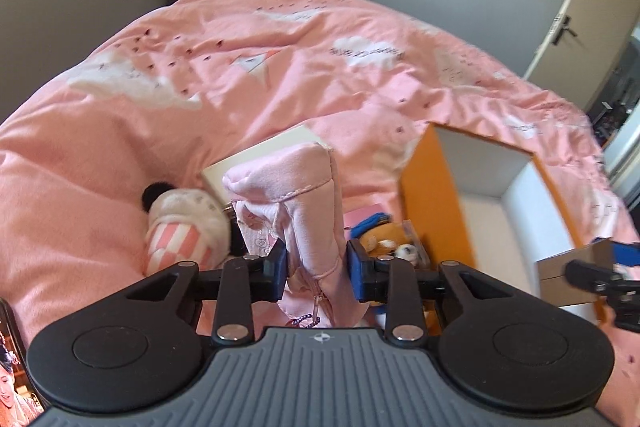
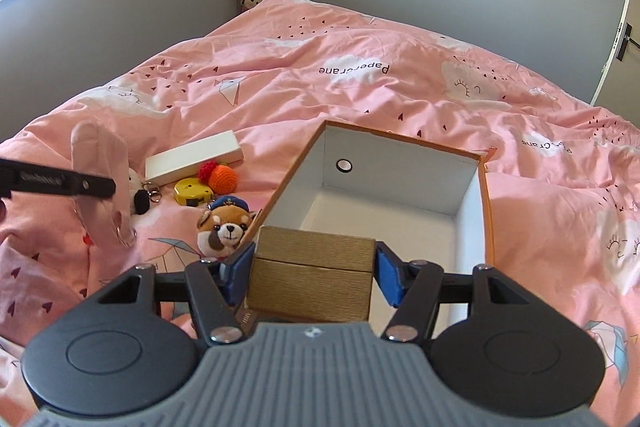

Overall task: Organize objects
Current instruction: 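Grasp the pink pouch with the left tool while the right carries the gold box over the orange box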

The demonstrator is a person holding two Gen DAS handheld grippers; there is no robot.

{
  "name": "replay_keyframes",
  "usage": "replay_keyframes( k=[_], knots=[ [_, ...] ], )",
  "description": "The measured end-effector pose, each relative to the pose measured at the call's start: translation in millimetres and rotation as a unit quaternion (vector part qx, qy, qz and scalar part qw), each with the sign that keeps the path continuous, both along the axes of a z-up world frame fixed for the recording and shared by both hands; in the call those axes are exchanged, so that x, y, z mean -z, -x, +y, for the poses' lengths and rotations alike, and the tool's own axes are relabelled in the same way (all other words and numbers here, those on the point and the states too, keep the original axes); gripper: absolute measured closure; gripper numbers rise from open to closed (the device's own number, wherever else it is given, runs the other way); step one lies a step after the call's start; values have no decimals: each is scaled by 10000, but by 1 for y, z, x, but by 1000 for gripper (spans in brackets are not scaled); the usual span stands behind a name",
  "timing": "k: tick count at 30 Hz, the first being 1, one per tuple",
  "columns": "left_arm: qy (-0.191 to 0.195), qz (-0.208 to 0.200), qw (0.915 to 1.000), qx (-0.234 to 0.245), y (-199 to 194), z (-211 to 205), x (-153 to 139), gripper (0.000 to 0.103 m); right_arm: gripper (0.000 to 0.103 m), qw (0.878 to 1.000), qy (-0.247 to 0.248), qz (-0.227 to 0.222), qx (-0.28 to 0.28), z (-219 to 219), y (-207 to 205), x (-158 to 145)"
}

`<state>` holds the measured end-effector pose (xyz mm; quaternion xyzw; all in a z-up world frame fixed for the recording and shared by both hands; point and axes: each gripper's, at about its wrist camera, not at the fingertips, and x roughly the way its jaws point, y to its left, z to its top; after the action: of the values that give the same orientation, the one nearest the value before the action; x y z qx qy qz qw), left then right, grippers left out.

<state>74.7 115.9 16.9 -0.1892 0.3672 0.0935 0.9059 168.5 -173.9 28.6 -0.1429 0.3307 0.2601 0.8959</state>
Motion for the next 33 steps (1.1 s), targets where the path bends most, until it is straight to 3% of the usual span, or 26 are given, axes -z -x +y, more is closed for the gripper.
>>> replay_keyframes(
  k=[7, 13, 19, 24, 30, 33],
  knots=[
    [478, -455, 9944, 823, -2, -21, -44, 69, 39, 9998, 185, -110, -4, -18, 2, -13],
    [1030, -603, 9774, 1742, -30, -50, -67, 69, 39, 9988, 400, -216, -191, -37, -2, -25],
    [1703, -171, 9552, 2414, -76, -93, -46, 69, 39, 9962, 706, -270, -435, -54, -10, -29],
    [2157, 720, 9353, 2712, -120, -118, -1, 69, 39, 9901, 1098, -77, -870, -62, -23, -15],
    [2251, 1379, 9291, 2588, -151, -124, 37, 70, 39, 9790, 1458, 152, -1416, -59, -43, 7],
    [2083, 1695, 9280, 2583, -163, -125, 48, 70, 39, 9718, 1613, 203, -1707, -54, -55, 20]
  ],
)
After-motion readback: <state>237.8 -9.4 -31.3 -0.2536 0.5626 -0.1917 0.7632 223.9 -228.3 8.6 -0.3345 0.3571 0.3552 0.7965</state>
